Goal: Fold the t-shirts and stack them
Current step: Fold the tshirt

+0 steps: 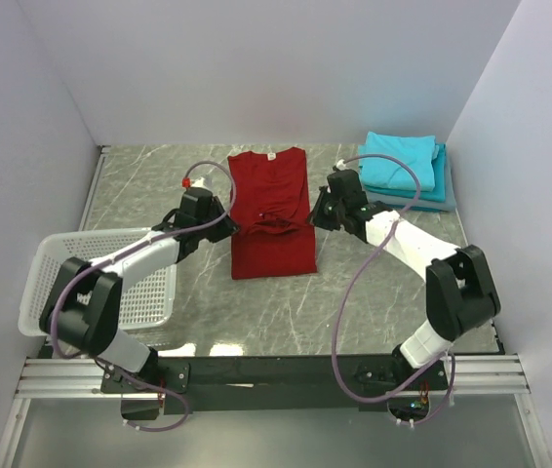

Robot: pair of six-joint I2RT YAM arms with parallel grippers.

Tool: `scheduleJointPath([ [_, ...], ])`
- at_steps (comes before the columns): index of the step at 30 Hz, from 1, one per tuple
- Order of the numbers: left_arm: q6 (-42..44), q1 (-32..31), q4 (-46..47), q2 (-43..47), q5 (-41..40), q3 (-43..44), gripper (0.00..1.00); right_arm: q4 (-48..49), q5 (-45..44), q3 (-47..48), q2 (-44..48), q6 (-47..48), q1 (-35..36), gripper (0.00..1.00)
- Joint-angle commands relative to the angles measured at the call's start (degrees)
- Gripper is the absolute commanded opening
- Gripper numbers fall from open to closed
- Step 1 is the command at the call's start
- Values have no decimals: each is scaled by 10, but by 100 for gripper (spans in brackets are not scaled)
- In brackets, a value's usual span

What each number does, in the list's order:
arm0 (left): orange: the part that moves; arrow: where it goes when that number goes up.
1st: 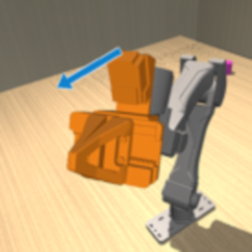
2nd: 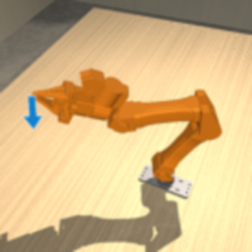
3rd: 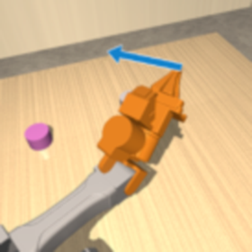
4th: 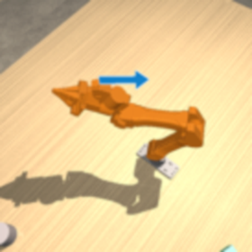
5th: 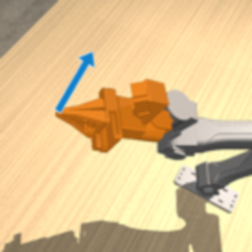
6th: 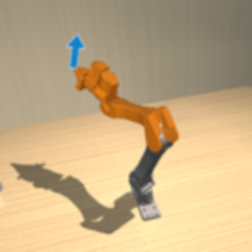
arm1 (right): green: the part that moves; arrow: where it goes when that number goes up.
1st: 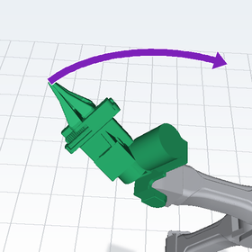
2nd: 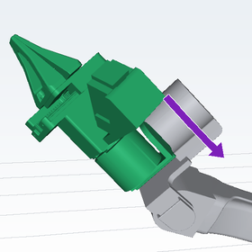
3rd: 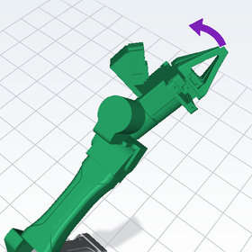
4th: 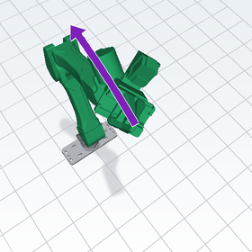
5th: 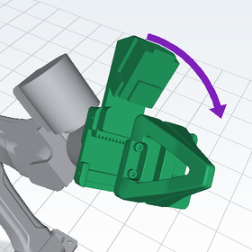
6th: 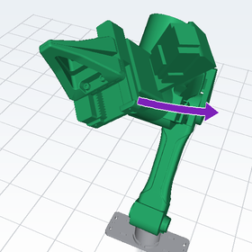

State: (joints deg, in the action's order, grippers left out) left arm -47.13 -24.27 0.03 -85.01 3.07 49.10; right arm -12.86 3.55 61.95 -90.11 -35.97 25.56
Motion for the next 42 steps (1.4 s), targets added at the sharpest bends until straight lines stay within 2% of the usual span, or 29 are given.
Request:
scheduleJointPath([
  [1,30,13,37,-38,34,46,0,30,38,41,-23,19,-15,0],
  [6,31,26,31,-88,47,74,0,28,65,76,-77,21,-31,0],
  [13,29,37,42,-112,30,80,0,34,106,113,-146,22,-52,0],
  [15,30,40,37,-122,32,87,2,35,111,125,-157,25,-57,3],
  [16,29,41,35,-129,37,94,6,28,112,131,-162,26,-59,8],
  [17,30,42,24,-132,40,99,10,23,120,147,-172,35,-60,27],
  [18,29,43,17,-132,40,105,28,6,126,156,-176,41,-61,41],
  [19,28,44,16,-127,44,105,38,-3,129,163,-178,46,-62,69],
  [20,29,45,16,-120,46,105,52,-7,127,168,-177,49,-62,79],
  [21,30,45,26,-111,48,101,79,-7,124,165,-170,49,-62,84],
  [24,38,46,42,-65,61,78,99,1,124,143,-134,60,-61,86],
  [27,34,46,41,-10,65,53,99,19,128,100,-83,70,-59,88],
  [34,19,44,29,53,121,-28,99,45,109,-45,67,60,-47,89],
  [42,-7,22,40,121,140,-164,99,69,138,-178,118,27,-36,89],
])
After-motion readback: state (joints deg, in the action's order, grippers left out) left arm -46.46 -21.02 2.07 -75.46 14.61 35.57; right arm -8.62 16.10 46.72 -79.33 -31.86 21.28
